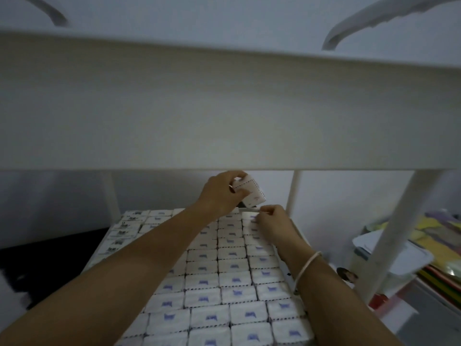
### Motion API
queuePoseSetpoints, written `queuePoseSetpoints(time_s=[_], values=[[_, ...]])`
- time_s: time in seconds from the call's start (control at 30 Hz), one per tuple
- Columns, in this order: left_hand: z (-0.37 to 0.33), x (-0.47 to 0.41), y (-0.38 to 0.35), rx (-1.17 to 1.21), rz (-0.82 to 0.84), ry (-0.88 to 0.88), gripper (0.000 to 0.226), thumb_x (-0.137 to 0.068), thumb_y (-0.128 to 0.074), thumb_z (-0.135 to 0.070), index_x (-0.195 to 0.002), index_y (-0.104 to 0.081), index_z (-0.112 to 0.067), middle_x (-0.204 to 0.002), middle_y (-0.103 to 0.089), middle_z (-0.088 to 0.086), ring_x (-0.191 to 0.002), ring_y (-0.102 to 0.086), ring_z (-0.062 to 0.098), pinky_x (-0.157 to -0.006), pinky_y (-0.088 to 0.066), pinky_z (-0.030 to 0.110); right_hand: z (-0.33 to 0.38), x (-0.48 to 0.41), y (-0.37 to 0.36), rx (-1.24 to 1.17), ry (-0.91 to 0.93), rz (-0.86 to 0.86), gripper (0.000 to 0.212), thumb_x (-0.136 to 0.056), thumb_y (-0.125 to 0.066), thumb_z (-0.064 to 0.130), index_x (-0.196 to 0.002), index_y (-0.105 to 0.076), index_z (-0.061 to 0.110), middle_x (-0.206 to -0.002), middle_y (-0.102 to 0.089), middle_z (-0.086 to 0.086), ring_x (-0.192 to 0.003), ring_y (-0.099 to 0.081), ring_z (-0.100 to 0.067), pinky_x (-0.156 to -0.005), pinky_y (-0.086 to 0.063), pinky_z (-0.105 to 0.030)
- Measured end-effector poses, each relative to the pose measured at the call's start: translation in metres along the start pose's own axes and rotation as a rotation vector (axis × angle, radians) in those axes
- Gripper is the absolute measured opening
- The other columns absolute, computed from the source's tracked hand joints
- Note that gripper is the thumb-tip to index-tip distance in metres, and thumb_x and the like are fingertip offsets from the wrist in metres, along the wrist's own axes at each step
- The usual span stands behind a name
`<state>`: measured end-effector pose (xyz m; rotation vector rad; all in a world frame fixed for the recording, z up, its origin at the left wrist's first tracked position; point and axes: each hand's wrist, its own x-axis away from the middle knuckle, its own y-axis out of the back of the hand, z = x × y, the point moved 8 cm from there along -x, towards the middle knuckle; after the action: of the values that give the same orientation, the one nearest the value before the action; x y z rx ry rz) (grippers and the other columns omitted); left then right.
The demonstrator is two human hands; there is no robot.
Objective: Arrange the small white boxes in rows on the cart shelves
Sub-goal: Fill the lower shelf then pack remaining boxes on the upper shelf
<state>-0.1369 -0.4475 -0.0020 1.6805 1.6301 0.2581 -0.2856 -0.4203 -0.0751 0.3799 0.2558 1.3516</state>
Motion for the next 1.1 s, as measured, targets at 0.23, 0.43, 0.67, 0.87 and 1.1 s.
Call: queuePoseSetpoints(time_s=[0.23, 0.43, 0.67, 0.87, 1.1], values=[[-0.002, -0.009, -0.011, -0.196, 0.095, -0.117, 0.032, -0.090, -0.063, -0.027, -0.121, -0.061, -0.026, -0.107, -0.069, 0.002, -0.089, -0.065, 0.019, -0.087, -0.052, 0.037, -0.014, -0.008, -0.008, -0.177, -0.215, -0.026, 0.011, -0.094, -0.047, 0.016, -0.094, -0.052, 0.006, -0.087, -0.053, -0.009, -0.076, -0.051, -0.018, -0.063, -0.041, -0.024], [-0.005, -0.013, -0.024, -0.419, 0.267, -0.178, 0.039, -0.091, -0.061, -0.033, -0.129, -0.059, -0.029, -0.122, -0.065, -0.004, -0.102, -0.061, 0.015, -0.093, -0.047, 0.033, -0.015, -0.008, -0.006, -0.166, -0.199, -0.058, 0.012, -0.092, -0.046, 0.017, -0.086, -0.048, 0.007, -0.072, -0.046, -0.004, -0.065, -0.046, -0.016, -0.057, -0.037, -0.024], [0.003, -0.005, -0.038, -0.544, 0.276, -0.168, 0.037, -0.094, -0.051, -0.039, -0.128, -0.062, -0.028, -0.123, -0.060, 0.000, -0.112, -0.055, 0.019, -0.087, -0.045, 0.031, -0.018, -0.010, -0.004, -0.174, -0.167, 0.000, 0.021, -0.096, -0.040, 0.020, -0.106, -0.053, 0.007, -0.105, -0.057, -0.014, -0.093, -0.056, -0.025, -0.086, -0.050, -0.039], [-0.007, 0.012, -0.029, -0.462, 0.198, -0.266, 0.041, -0.088, -0.046, -0.002, -0.123, -0.057, -0.021, -0.125, -0.051, -0.002, -0.110, -0.053, 0.016, -0.090, -0.047, 0.033, -0.017, -0.014, 0.001, 0.059, -0.051, -0.077, 0.033, -0.098, -0.036, 0.011, -0.121, -0.055, -0.002, -0.123, -0.058, -0.022, -0.113, -0.057, -0.032, -0.095, -0.047, -0.038], [-0.008, 0.024, -0.034, -0.604, 0.296, -0.252, 0.047, -0.090, -0.047, -0.001, -0.130, -0.059, -0.022, -0.132, -0.054, -0.002, -0.118, -0.045, 0.017, -0.101, -0.039, 0.033, 0.002, -0.007, -0.002, 0.400, 0.131, 0.011, 0.033, -0.100, -0.030, 0.004, -0.120, -0.056, 0.000, -0.123, -0.059, -0.017, -0.111, -0.059, -0.025, -0.088, -0.045, -0.030]])
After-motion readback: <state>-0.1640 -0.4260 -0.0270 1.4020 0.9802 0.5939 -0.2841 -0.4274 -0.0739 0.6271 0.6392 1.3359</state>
